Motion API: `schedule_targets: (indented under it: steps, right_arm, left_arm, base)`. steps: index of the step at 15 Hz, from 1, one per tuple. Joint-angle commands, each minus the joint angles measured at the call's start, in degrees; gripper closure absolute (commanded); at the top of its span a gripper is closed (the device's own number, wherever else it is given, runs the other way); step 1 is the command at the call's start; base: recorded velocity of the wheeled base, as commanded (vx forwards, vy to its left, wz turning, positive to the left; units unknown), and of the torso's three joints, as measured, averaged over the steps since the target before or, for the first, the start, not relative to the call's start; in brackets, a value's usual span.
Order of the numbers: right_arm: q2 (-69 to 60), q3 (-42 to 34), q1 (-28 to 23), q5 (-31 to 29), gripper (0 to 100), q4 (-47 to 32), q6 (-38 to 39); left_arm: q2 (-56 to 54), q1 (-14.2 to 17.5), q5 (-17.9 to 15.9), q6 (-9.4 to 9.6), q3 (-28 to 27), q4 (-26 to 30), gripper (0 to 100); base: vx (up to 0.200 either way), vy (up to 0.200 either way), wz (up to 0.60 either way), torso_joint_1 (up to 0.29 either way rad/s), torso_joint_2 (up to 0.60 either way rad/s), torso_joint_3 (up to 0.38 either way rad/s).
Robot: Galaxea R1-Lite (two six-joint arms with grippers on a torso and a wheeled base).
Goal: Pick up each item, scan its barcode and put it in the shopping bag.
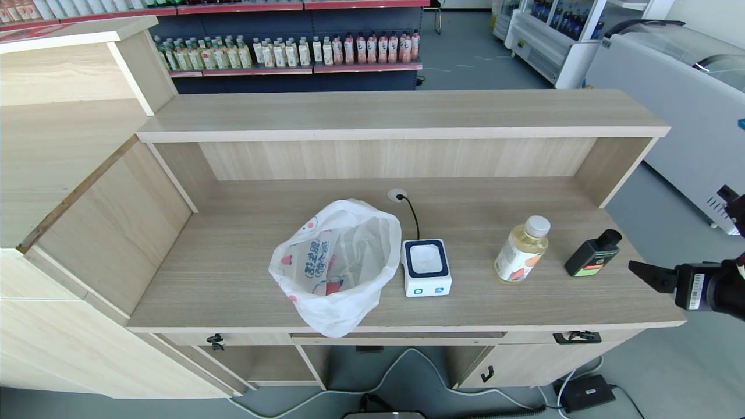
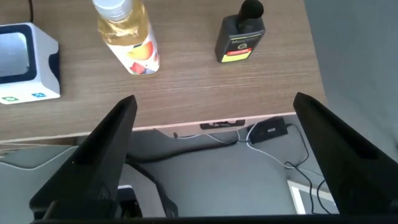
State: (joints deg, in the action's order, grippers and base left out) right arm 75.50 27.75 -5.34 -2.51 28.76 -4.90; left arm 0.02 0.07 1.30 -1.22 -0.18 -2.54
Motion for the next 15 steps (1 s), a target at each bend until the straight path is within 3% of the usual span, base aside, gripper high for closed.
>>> schedule_targets:
  steps: [1, 3, 7, 15]
  right_arm:
    - [18.37, -2.26, -4.86, 0.23, 0, 12.73, -3.36]
    - [24.08, -1.82, -3.63, 1.37, 0, 21.25, -3.71]
    - [29.27, -1.99, -0.29, 1.81, 0, 30.39, -0.9]
    - [35.33, -2.08, 4.72, 3.04, 0, 38.92, 0.86]
  left_arm:
    - [-0.02, 0.01, 0.01, -0.01, 0.01, -0.01, 0]
    - [-0.02, 0.01, 0.01, -0.01, 0.01, -0.01, 0]
    - [-0.02, 0.01, 0.01, -0.01, 0.01, -0.01, 0]
    - [-0.02, 0.01, 0.01, -0.01, 0.01, -0.01, 0]
  base:
    - [0.0, 0.0, 0.0, 0.0, 0.0, 0.0]
    - [0.0, 0.0, 0.0, 0.0, 0.0, 0.0]
    - [0.0, 0.0, 0.0, 0.0, 0.0, 0.0]
    - [0.0, 0.0, 0.0, 0.0, 0.0, 0.0]
